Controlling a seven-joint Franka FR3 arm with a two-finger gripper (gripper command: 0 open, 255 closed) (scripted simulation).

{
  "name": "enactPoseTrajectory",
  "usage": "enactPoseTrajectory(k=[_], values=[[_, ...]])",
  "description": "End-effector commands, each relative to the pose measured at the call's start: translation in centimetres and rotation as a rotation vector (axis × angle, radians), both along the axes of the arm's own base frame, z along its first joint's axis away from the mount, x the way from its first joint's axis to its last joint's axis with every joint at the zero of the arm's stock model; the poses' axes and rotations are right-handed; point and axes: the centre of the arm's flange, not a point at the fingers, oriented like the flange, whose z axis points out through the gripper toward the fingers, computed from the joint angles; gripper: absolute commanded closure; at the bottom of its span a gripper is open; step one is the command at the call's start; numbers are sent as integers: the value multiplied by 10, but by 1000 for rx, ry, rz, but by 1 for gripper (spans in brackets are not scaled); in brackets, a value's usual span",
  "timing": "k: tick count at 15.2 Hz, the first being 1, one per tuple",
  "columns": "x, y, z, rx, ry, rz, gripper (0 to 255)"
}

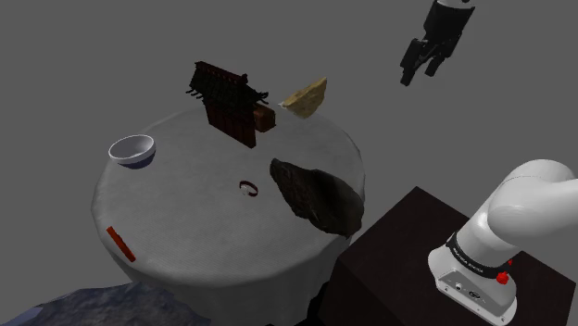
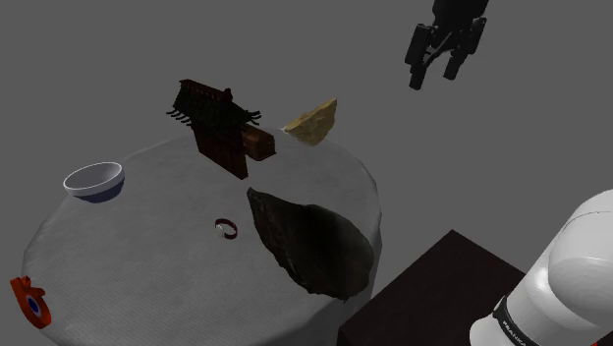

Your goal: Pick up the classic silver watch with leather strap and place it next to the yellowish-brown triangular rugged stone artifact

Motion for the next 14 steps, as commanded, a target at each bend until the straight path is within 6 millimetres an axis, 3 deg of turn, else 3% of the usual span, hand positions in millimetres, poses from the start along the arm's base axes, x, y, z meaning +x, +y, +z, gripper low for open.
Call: enactPoseTrajectory(k=[1, 14], values=[[0, 0, 0, 0, 0, 0, 0], [87, 120, -89, -5, 14, 27, 0]])
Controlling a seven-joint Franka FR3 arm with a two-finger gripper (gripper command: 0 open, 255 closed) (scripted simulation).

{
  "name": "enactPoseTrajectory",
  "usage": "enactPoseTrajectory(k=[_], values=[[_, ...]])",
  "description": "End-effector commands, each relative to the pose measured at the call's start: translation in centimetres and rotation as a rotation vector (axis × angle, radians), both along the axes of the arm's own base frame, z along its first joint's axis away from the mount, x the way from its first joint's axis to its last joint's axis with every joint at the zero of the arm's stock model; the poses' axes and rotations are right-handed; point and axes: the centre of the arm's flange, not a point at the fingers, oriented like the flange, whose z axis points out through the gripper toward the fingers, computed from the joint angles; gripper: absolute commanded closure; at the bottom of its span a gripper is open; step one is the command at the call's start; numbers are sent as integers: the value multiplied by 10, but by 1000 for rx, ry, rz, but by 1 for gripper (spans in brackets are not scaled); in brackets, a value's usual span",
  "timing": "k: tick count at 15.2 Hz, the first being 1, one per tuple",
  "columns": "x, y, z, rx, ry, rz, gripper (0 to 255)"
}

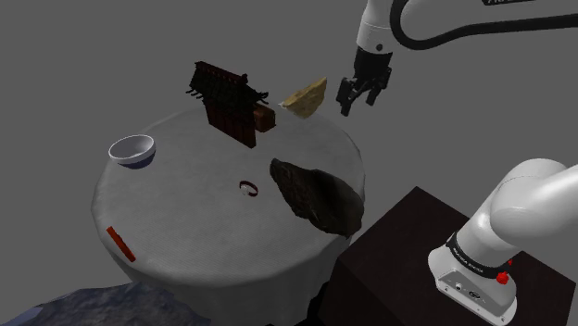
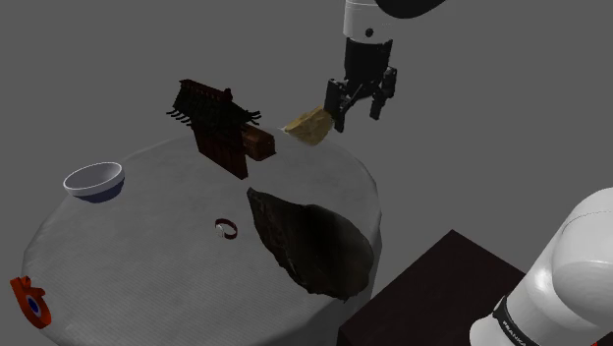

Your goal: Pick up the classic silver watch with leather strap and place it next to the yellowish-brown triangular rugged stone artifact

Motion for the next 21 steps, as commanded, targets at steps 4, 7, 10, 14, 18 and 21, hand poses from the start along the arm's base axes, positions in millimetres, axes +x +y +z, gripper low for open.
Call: enactPoseTrajectory(k=[4, 7, 10, 14, 18, 21], values=[[32, 47, -35, -1, 5, 10, 0], [51, 75, -56, -2, 8, 16, 0], [70, 103, -77, -4, 11, 22, 0], [95, 141, -105, -5, 15, 30, 0], [119, 179, -133, -7, 19, 39, 0], [137, 207, -155, -8, 22, 45, 0]])
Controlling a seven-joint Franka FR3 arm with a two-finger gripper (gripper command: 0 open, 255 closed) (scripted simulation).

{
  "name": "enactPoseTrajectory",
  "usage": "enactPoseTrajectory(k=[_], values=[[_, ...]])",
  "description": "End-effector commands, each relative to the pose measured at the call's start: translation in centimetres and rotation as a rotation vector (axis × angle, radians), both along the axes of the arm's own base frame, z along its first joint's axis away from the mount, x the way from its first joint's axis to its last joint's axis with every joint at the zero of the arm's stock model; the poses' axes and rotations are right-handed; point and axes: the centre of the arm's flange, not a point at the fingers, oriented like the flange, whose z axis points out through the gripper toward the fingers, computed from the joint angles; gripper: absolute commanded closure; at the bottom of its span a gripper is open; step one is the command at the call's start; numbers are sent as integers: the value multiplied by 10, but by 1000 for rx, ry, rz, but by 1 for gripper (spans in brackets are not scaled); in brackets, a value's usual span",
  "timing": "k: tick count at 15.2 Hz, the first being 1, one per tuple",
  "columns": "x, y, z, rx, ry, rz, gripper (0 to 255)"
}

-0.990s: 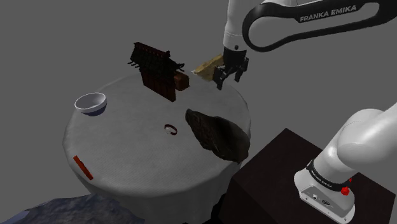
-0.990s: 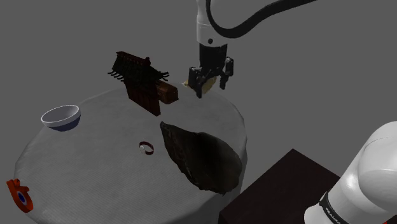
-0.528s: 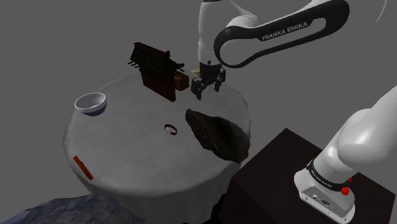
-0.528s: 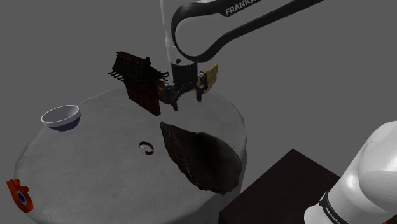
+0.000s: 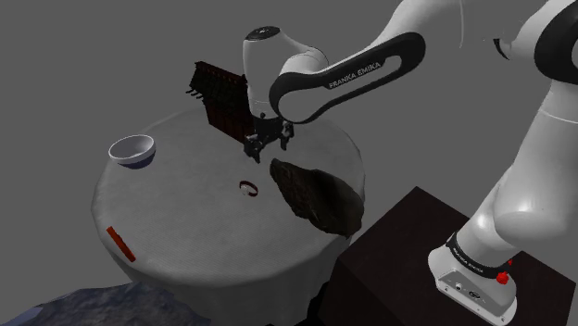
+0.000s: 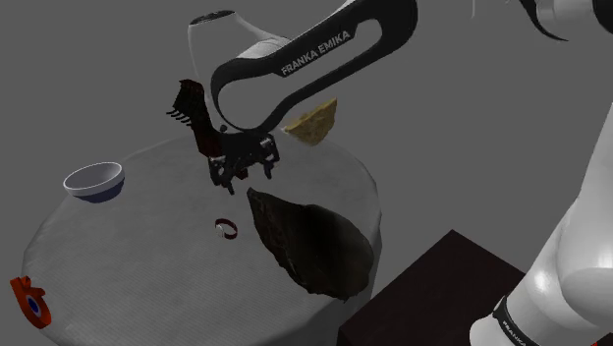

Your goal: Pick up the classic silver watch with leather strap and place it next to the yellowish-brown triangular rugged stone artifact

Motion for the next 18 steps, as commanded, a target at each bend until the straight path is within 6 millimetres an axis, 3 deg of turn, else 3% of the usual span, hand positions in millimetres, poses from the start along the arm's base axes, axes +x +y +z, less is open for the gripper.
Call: enactPoseTrajectory(k=[1, 9, 18], values=[[10, 17, -16, -1, 2, 3, 0], [56, 94, -73, -4, 10, 20, 0], [60, 90, -113, -4, 10, 20, 0]])
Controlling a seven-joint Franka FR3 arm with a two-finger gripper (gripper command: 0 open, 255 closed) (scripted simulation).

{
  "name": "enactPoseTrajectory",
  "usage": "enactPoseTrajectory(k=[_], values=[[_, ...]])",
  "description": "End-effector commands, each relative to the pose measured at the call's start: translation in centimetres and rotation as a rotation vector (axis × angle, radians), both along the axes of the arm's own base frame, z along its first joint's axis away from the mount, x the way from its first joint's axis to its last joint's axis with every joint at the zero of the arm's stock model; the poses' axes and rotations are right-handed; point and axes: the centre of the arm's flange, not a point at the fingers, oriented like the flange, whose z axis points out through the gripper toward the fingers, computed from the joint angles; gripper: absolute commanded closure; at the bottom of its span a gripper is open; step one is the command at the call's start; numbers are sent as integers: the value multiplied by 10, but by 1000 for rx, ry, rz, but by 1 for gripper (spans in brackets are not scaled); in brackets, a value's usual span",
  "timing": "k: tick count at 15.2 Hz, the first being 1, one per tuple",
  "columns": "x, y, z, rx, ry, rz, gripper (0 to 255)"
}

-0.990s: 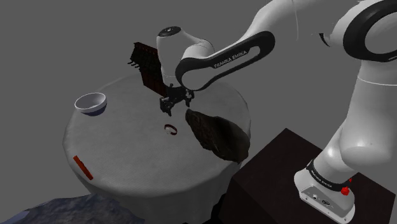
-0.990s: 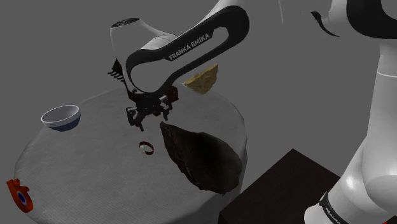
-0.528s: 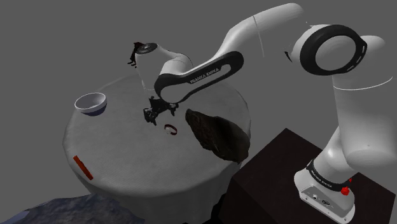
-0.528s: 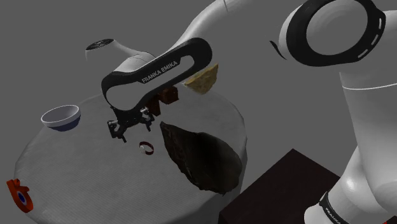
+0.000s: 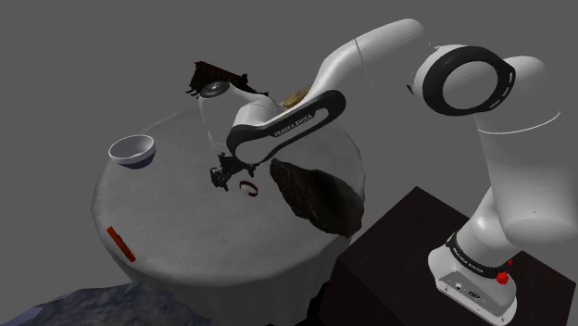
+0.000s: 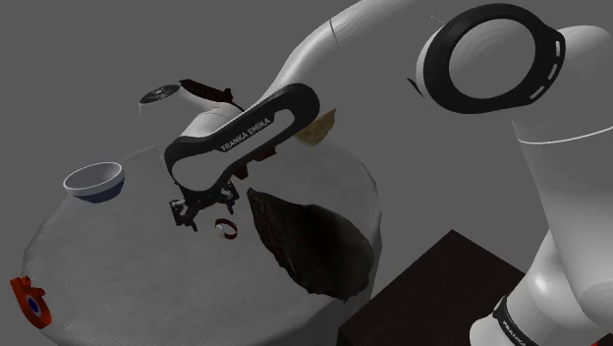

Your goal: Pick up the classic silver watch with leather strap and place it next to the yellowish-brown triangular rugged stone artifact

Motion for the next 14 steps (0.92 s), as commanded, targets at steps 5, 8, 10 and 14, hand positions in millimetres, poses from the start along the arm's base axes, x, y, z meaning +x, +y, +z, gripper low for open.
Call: enactPoseTrajectory(k=[5, 8, 10, 14], values=[[0, -1, -4, 0, 0, 0, 0], [0, -1, -4, 0, 0, 0, 255], [0, -1, -4, 0, 0, 0, 255], [0, -1, -4, 0, 0, 0, 255]])
